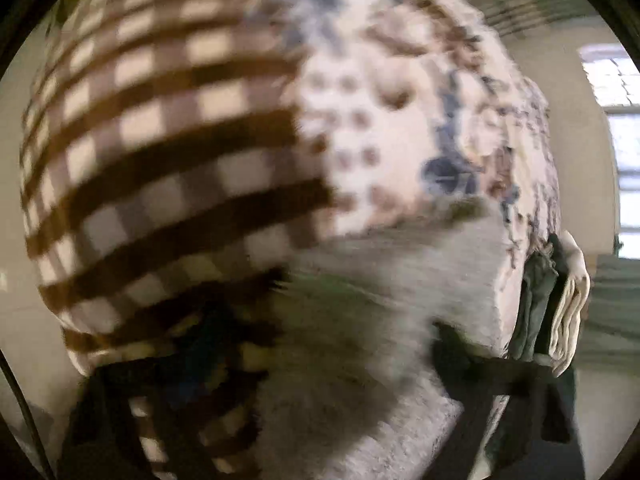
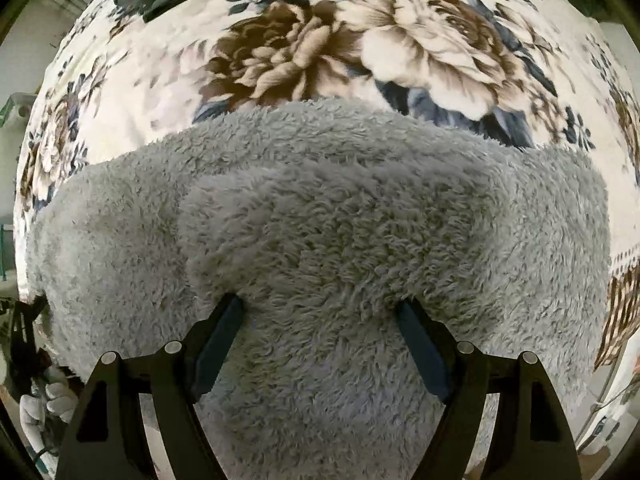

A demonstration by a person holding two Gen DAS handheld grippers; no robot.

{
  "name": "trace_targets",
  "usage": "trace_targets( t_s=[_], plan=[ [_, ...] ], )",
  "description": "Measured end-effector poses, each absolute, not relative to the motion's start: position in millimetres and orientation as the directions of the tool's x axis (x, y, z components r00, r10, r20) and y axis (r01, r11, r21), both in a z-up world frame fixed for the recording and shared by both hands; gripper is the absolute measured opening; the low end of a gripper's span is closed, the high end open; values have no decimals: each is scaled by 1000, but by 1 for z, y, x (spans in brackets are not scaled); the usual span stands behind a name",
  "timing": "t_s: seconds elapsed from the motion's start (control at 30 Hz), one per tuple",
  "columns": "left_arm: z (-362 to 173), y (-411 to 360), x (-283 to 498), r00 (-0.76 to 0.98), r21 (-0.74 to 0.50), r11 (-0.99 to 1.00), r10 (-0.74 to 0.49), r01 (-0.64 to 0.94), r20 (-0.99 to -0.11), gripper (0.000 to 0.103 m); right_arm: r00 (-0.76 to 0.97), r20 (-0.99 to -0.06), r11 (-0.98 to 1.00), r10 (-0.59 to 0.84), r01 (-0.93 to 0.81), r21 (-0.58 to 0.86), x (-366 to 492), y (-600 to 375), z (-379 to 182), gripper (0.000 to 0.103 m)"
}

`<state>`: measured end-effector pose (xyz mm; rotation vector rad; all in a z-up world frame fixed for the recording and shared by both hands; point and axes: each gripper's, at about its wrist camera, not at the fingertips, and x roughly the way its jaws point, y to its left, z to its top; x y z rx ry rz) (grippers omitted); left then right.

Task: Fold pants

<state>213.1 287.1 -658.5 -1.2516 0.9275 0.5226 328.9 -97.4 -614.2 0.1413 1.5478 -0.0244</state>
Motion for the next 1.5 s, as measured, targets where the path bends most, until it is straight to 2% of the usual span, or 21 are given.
trace_targets(
  t_s=[0.1, 0.27, 0.4, 0.57, 0.73, 0.93, 1.03, 1.13, 1.27, 1.37, 1.43, 1.47, 1.5],
  plan=[
    [-631, 277, 221, 564, -547, 393, -84, -739, -822, 15, 28, -997, 993, 72, 95, 74, 330, -95, -615, 82],
    [-576, 244, 237, 597, -479, 601, -4, -640, -802, 13, 39, -995, 992, 90, 90, 93, 324, -108, -607, 82],
    [-534, 209, 242, 627, -422, 731, 11, -537, -779, 12, 57, -994, 992, 95, 81, 100, 316, -124, -595, 82],
    [-482, 133, 247, 665, -358, 848, -9, -390, -747, 12, 80, -988, 984, 131, 109, 139, 303, -157, -578, 82],
    [-445, 23, 257, 687, -303, 933, -91, -195, -721, 12, 109, -985, 978, 135, 148, 150, 287, -215, -559, 82],
    [-442, -124, 257, 627, -252, 966, -232, 59, -744, 12, 118, -989, 965, 85, 239, 111, 258, -315, -550, 82],
    [-467, -191, 260, 556, -199, 965, -261, 171, -789, 12, 96, -993, 953, 63, 291, 88, 242, -364, -556, 82],
    [-496, -222, 271, 475, -192, 959, -270, 208, -838, 12, 80, -995, 943, 64, 323, 87, 228, -401, -562, 82],
    [-511, -227, 276, 435, -184, 965, -250, 188, -865, 16, 67, -993, 933, 94, 342, 112, 226, -424, -569, 82],
    [-515, -217, 282, 356, -266, 956, -294, 127, -887, 32, 70, -991, 926, 116, 352, 134, 224, -429, -568, 82],
    [-511, -207, 278, 285, -379, 922, -387, 84, -877, 40, 72, -986, 918, 148, 362, 164, 224, -430, -567, 82],
    [-503, -202, 273, 282, -410, 909, -414, 76, -865, 52, 79, -982, 909, 174, 370, 191, 223, -429, -565, 82],
    [-495, -197, 268, 296, -420, 905, -422, 75, -857, 76, 85, -977, 905, 194, 370, 211, 223, -426, -561, 82]
  ],
)
